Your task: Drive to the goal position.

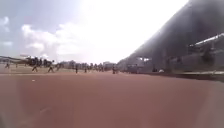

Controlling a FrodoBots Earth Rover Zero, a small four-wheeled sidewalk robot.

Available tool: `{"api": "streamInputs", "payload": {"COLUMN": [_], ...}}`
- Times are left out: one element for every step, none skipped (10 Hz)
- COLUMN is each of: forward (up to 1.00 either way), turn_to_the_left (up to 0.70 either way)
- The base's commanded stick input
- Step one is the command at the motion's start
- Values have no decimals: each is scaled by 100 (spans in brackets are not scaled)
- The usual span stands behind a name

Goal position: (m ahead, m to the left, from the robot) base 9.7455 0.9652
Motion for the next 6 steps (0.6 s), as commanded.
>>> {"api": "streamInputs", "payload": {"forward": [70, 70, 70, 70, 70, 70], "turn_to_the_left": [0, 0, 0, 0, 0, 0]}}
